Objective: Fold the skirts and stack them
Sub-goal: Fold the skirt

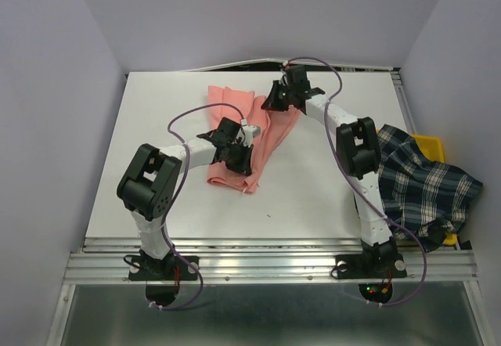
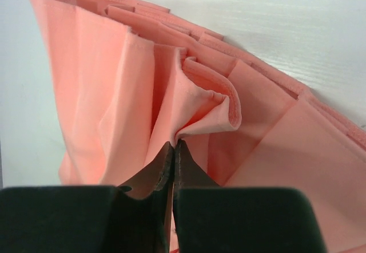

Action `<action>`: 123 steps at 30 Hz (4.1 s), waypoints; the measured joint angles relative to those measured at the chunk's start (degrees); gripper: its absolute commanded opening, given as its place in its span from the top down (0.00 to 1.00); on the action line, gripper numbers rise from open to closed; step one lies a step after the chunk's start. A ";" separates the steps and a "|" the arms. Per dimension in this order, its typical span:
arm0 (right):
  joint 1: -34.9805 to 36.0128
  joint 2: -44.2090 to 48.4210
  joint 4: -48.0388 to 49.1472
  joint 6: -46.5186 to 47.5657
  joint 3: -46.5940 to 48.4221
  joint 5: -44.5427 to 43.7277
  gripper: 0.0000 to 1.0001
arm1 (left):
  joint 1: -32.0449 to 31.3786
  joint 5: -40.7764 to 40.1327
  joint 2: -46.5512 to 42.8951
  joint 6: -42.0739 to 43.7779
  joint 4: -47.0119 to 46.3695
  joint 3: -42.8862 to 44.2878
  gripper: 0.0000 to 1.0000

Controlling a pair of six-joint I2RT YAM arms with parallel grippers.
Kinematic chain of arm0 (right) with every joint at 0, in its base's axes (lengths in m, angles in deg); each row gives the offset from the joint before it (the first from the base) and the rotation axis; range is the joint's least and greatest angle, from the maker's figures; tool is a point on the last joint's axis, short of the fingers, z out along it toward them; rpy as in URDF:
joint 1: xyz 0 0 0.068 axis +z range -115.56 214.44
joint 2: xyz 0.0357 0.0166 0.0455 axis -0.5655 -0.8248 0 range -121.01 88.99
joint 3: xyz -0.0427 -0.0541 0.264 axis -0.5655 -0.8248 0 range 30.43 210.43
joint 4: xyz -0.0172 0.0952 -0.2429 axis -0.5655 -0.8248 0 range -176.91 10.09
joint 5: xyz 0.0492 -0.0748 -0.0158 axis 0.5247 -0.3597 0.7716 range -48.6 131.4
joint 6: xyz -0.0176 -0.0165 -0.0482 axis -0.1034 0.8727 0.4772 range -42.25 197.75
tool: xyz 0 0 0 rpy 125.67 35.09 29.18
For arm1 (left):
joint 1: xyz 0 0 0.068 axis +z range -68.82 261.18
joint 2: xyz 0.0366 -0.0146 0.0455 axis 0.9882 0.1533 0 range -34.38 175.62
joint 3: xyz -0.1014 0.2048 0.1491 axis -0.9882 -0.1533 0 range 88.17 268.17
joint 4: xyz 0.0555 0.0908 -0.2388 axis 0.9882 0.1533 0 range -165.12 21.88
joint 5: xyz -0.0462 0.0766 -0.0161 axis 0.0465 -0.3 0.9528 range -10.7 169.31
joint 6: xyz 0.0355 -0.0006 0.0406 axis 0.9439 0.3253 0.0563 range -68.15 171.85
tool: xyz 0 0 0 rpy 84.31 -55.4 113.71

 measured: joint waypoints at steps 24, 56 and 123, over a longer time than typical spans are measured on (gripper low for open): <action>-8.39 15.89 9.16 0.48 -24.85 3.21 0.99 | 0.66 0.61 1.25 -1.25 -2.86 0.52 0.92; -7.10 18.75 4.39 10.45 -15.19 5.51 0.18 | 18.43 4.26 -4.70 11.34 7.17 17.07 0.38; 7.93 27.41 40.46 -19.23 -70.16 21.22 0.87 | -1.95 -10.60 -33.79 54.90 -9.75 -22.88 0.01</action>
